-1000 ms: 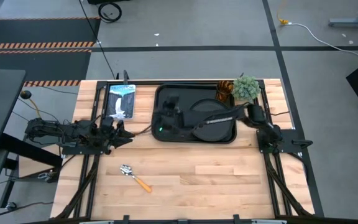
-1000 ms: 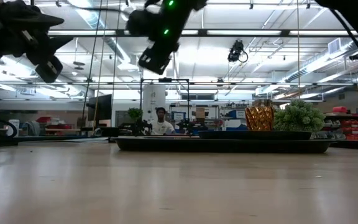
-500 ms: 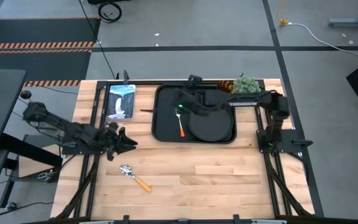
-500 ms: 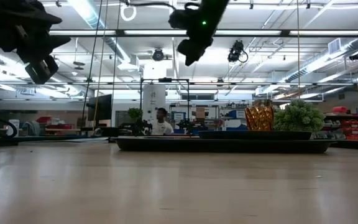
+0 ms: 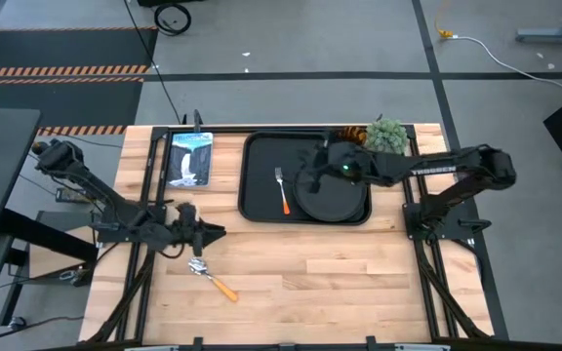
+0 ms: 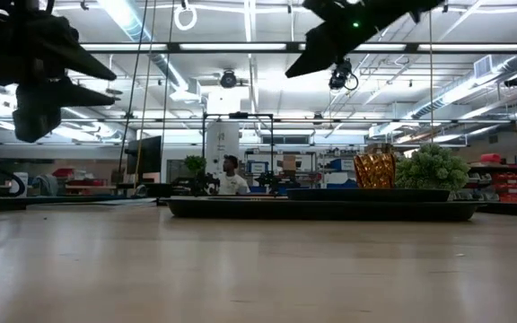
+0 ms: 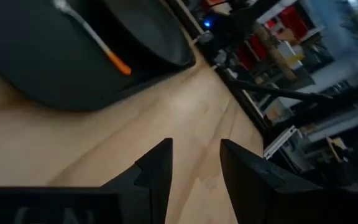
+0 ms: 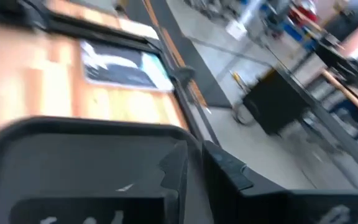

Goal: Pick and place plate/cup/fork/spoon on tray
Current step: Put the yellow spoon on the black tray to the left of the orange fork

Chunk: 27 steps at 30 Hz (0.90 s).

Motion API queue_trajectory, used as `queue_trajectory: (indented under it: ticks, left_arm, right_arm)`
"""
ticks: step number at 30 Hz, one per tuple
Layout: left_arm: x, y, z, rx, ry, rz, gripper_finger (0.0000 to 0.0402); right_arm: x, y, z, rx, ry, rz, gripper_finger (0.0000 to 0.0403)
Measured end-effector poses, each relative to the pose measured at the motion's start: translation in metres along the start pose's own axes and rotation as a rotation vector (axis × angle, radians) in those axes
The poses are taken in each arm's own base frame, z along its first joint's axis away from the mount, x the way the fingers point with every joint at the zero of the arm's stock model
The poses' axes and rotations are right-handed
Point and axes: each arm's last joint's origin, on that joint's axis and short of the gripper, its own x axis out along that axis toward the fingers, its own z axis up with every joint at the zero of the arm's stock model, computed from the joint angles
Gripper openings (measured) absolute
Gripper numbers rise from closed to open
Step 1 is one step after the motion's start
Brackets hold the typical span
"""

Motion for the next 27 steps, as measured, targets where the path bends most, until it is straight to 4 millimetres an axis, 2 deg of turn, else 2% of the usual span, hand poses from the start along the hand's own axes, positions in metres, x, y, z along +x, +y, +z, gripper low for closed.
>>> queue_trajectory:
  ticks: [5, 12, 19, 27]
  left_arm:
    - [0.016, -0.025, -0.009, -0.054, 0.048, 0.042, 0.0142]
    - [0.034, -0.067, -0.018, -0.110, 0.274, 0.151, 0.0142]
    - [0.043, -0.091, -0.039, -0.228, 0.526, 0.320, 0.0142]
    - [0.037, -0.109, -0.056, -0.308, 0.649, 0.687, 0.0142]
  right_arm:
    - [-0.010, 0.015, -0.026, 0.018, -0.083, 0.049, 0.0054]
    - [-0.025, 0.030, -0.047, 0.026, -0.183, 0.125, 0.0054]
    - [-0.032, 0.035, -0.049, 0.035, -0.239, 0.172, 0.0054]
    - [-0.032, 0.036, -0.046, 0.042, -0.288, 0.217, 0.0054]
